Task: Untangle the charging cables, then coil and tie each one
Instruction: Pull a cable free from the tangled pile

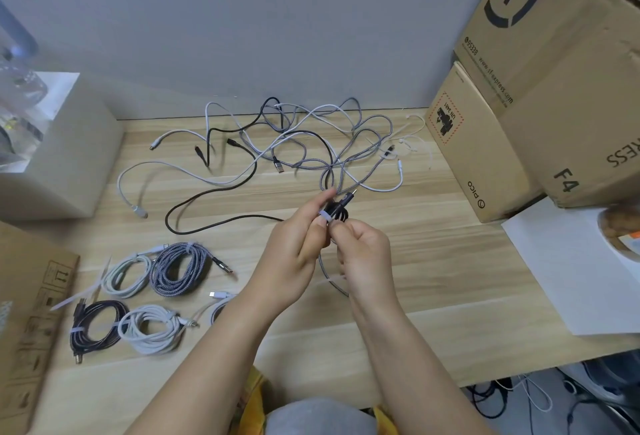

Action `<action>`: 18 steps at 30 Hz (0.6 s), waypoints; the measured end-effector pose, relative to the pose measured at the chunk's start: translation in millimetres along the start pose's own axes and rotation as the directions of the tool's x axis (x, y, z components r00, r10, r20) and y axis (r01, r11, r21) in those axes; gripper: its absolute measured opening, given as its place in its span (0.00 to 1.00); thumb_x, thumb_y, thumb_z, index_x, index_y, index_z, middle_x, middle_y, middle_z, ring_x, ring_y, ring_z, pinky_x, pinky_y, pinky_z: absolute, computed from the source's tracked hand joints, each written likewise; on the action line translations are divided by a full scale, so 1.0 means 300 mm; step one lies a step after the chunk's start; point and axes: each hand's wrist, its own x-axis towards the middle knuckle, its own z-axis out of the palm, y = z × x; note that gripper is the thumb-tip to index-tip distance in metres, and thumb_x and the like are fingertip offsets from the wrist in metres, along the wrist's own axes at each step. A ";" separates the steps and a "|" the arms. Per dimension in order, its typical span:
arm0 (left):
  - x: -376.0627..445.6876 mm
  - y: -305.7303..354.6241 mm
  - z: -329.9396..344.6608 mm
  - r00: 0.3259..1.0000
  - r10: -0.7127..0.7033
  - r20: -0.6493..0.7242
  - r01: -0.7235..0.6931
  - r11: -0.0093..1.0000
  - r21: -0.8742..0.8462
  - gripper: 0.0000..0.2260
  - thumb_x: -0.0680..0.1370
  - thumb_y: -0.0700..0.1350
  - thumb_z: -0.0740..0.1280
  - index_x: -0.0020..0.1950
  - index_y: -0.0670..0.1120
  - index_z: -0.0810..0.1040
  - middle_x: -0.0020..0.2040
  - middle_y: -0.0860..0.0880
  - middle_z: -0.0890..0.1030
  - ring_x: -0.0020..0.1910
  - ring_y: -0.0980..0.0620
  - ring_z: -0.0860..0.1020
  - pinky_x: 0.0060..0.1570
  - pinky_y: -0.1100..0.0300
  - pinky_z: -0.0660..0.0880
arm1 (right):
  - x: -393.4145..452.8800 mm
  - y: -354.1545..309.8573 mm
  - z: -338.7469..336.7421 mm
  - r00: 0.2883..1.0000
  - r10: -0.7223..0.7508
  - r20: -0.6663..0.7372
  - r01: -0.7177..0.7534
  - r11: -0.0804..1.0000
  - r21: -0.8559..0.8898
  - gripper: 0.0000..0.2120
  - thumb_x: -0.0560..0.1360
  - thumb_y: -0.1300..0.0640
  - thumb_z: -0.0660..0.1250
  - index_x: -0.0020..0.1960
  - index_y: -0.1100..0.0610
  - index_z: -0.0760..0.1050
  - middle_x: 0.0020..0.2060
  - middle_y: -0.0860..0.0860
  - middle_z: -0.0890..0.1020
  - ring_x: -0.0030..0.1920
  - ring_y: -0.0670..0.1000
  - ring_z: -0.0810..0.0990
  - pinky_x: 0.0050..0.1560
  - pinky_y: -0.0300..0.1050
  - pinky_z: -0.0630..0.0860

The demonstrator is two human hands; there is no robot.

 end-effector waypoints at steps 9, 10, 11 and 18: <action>-0.005 0.038 0.019 0.974 -0.158 0.165 0.201 0.934 -0.296 0.11 0.76 0.52 0.56 0.52 0.46 0.67 0.33 0.57 0.77 0.36 0.60 0.74 0.42 0.68 0.69 | 0.010 0.007 -0.036 0.978 -0.185 -0.096 0.179 0.982 -0.066 0.25 0.69 0.58 0.71 0.22 0.53 0.58 0.20 0.55 0.64 0.26 0.50 0.63 0.31 0.45 0.64; -0.003 0.042 0.014 0.965 -0.186 0.184 0.240 0.908 -0.344 0.11 0.76 0.52 0.58 0.51 0.46 0.69 0.35 0.57 0.78 0.36 0.60 0.74 0.42 0.68 0.69 | 0.013 0.007 -0.045 0.972 -0.220 -0.079 0.208 0.969 -0.136 0.24 0.67 0.55 0.71 0.23 0.53 0.57 0.22 0.53 0.61 0.28 0.50 0.61 0.31 0.44 0.61; 0.001 0.044 0.007 0.957 -0.212 0.198 0.275 0.879 -0.390 0.12 0.74 0.53 0.61 0.49 0.45 0.72 0.36 0.55 0.79 0.36 0.59 0.75 0.41 0.67 0.70 | 0.015 0.002 -0.054 0.967 -0.251 -0.050 0.236 0.950 -0.205 0.23 0.66 0.53 0.70 0.23 0.53 0.57 0.24 0.51 0.59 0.28 0.49 0.59 0.31 0.44 0.59; 0.014 0.093 -0.003 0.960 -0.232 0.157 0.272 0.908 -0.319 0.16 0.80 0.46 0.60 0.34 0.42 0.73 0.26 0.50 0.75 0.25 0.58 0.72 0.31 0.71 0.67 | -0.002 -0.047 -0.076 0.974 -0.140 0.180 0.134 0.990 0.045 0.17 0.64 0.59 0.64 0.19 0.54 0.65 0.19 0.53 0.71 0.21 0.50 0.65 0.24 0.35 0.61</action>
